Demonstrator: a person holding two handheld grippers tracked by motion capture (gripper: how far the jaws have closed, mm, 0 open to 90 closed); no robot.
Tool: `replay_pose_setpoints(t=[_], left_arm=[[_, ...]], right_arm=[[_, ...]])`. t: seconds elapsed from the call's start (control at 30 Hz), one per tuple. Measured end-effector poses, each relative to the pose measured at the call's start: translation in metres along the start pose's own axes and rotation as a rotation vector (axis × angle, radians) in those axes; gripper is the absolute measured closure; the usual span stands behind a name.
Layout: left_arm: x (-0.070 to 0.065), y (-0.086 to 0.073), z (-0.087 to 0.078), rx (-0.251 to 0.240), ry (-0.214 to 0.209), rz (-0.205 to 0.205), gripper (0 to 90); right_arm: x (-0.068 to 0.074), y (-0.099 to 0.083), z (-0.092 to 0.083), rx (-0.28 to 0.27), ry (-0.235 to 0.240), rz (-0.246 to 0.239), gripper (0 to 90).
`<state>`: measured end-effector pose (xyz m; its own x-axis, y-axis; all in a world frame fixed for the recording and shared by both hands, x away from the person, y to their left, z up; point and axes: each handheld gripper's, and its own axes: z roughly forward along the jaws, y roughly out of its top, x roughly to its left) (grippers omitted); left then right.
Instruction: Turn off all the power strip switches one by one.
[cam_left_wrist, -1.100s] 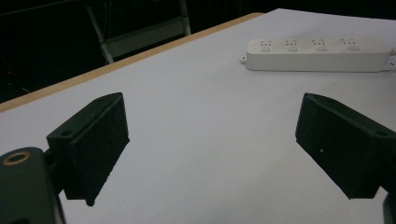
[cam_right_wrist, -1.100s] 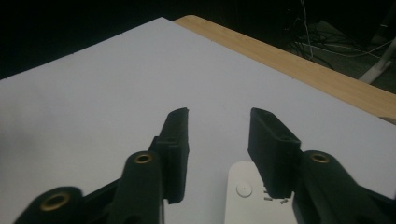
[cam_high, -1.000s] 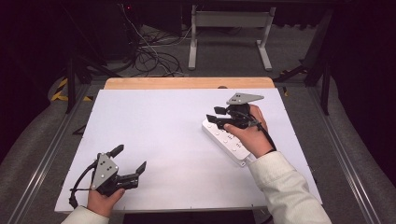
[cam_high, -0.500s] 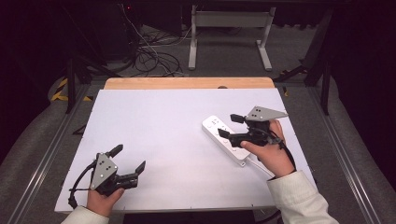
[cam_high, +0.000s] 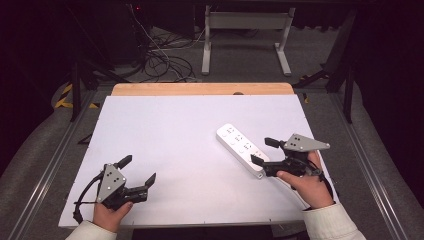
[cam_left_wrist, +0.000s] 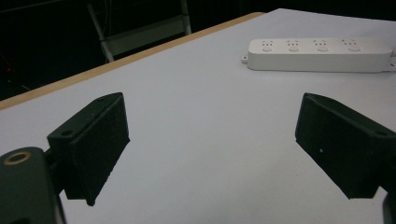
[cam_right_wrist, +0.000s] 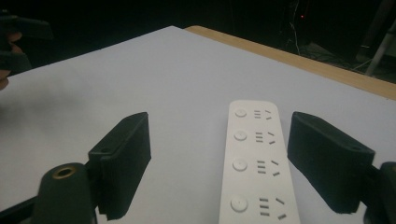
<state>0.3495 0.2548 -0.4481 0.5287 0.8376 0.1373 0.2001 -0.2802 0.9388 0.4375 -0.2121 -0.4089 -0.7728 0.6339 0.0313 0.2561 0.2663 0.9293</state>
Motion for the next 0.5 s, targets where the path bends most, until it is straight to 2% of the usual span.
replay_pose_setpoints(t=[0.23, 0.5], left_arm=[[0.0, 0.0, 0.0, -0.002, -0.004, -0.001, 10.4], [-0.001, 0.0, -0.001, -0.004, -0.011, 0.003, 10.4]], right_arm=[[0.0, -0.022, -0.007, -0.003, 0.001, 0.023, 21.0], [0.004, -0.046, -0.011, -0.007, 0.003, 0.016, 20.6]])
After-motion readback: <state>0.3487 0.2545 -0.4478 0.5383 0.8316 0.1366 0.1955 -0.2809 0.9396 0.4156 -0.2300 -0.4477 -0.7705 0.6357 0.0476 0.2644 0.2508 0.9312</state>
